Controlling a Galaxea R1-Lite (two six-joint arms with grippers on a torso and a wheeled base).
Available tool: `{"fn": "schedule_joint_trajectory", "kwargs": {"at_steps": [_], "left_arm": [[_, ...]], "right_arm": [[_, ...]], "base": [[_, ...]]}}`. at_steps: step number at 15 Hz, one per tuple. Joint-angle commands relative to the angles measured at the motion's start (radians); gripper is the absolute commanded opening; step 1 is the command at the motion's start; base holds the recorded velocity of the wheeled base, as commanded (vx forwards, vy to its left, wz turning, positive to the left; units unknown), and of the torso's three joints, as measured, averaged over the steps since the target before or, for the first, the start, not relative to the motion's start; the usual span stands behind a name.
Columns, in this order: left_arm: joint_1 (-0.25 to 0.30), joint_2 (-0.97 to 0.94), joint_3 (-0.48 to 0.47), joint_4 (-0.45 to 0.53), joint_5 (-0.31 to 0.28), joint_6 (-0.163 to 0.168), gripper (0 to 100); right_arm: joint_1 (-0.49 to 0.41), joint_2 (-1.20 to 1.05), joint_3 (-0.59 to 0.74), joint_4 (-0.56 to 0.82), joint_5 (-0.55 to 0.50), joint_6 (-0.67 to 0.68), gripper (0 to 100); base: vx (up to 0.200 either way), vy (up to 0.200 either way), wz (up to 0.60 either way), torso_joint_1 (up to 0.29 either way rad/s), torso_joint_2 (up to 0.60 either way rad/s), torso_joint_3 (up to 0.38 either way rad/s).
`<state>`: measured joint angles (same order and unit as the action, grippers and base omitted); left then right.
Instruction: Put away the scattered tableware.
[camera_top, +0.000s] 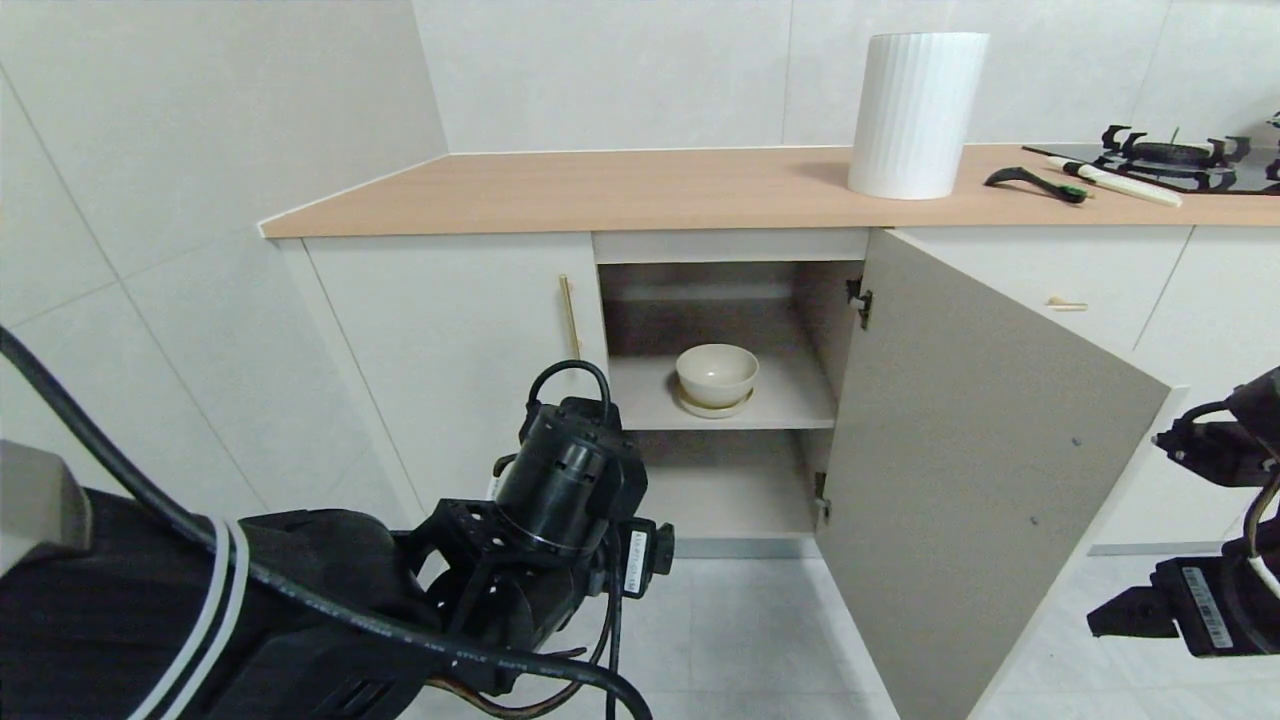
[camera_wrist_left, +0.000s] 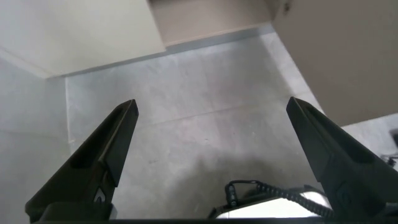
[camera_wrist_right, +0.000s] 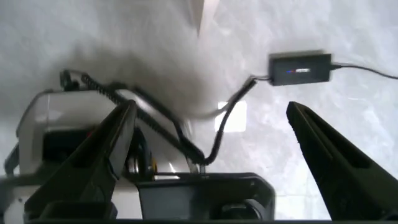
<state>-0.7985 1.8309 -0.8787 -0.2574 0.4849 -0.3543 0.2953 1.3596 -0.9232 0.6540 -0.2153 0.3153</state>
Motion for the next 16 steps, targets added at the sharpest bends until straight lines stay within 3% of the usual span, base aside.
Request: {"fn": "schedule_joint_trajectory", "kwargs": {"at_steps": [1, 3, 7, 9, 16], "left_arm": [[-0.001, -0.001, 0.0, 0.0, 0.0, 0.0, 100], [-0.001, 0.001, 0.0, 0.0, 0.0, 0.0, 100], [0.007, -0.001, -0.002, 0.0, 0.0, 0.0, 100], [0.007, 0.001, -0.002, -0.002, 0.0, 0.0, 100], [0.007, -0.007, -0.002, -0.002, 0.0, 0.0, 100]], "right_arm": [[-0.073, 0.01, -0.046, 0.01, -0.035, -0.005, 100], [-0.165, 0.039, -0.059, -0.03, -0.108, -0.018, 100], [-0.335, 0.115, -0.051, -0.194, -0.105, -0.099, 100], [-0.361, 0.161, -0.051, -0.251, -0.095, -0.097, 100], [-0.386, 0.234, -0.048, -0.436, 0.085, -0.045, 100]], "base": [[0.0, 0.0, 0.0, 0.0, 0.0, 0.0], [0.0, 0.0, 0.0, 0.0, 0.0, 0.0], [0.0, 0.0, 0.0, 0.0, 0.0, 0.0], [0.0, 0.0, 0.0, 0.0, 0.0, 0.0], [0.0, 0.0, 0.0, 0.0, 0.0, 0.0]]}}
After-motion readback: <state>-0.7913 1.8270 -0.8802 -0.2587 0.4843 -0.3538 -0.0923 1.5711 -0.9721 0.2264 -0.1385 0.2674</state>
